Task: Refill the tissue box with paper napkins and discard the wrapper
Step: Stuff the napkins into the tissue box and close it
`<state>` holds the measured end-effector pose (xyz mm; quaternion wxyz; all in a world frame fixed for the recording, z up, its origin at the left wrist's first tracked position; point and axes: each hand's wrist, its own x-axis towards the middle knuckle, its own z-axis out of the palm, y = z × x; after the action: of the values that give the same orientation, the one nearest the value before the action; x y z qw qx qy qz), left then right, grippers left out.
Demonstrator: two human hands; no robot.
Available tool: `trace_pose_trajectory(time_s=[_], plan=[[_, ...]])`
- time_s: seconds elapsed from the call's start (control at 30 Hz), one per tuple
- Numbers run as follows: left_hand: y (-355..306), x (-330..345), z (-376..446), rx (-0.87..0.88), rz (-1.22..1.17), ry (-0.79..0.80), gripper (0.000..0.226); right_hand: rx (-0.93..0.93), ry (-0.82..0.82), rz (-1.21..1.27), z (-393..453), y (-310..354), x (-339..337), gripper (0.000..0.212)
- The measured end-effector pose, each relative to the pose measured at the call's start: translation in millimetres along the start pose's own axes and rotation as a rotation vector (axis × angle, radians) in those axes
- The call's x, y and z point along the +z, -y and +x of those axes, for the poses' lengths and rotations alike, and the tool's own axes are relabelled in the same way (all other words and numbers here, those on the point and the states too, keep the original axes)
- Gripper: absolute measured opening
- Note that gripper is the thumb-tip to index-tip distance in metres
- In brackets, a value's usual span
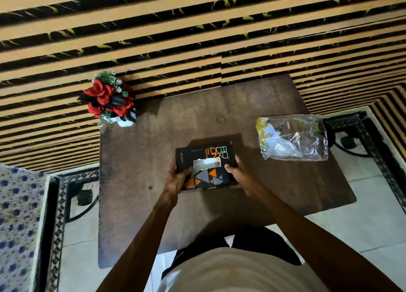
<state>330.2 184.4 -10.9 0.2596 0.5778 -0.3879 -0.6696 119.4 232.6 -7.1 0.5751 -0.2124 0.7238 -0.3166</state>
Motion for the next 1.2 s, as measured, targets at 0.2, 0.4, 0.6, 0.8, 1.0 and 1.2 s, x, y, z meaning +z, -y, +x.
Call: trace_pose_trajectory(time_s=[0.2,0.4,0.6,0.8,1.0,1.2], plan=[[-15.5,19.9,14.0,-0.019,0.009,0.003,0.057,-0.030,-0.076,0.002,16.3,16.6,-15.1,0.048],[-71.2,44.8,61.7,0.042,0.006,-0.017,0.051,-0.069,-0.083,0.023,68.6,73.1,-37.2,0.052],[-131.0,49.5,136.1,0.080,0.059,-0.056,0.064,-0.090,-0.017,0.008,133.9,149.6,-46.1,0.040],[-156.4,42.4,184.3,0.092,0.051,-0.086,0.056,-0.046,0.030,0.017,181.1,185.2,-36.4,0.055],[-163.3,38.9,211.8,0.163,0.068,-0.089,0.057,-0.020,0.030,0.011,208.0,202.6,-24.4,0.054],[-159.7,40.5,225.0,0.221,0.093,-0.129,0.061,-0.047,-0.013,-0.033,207.3,204.7,-19.8,0.049]])
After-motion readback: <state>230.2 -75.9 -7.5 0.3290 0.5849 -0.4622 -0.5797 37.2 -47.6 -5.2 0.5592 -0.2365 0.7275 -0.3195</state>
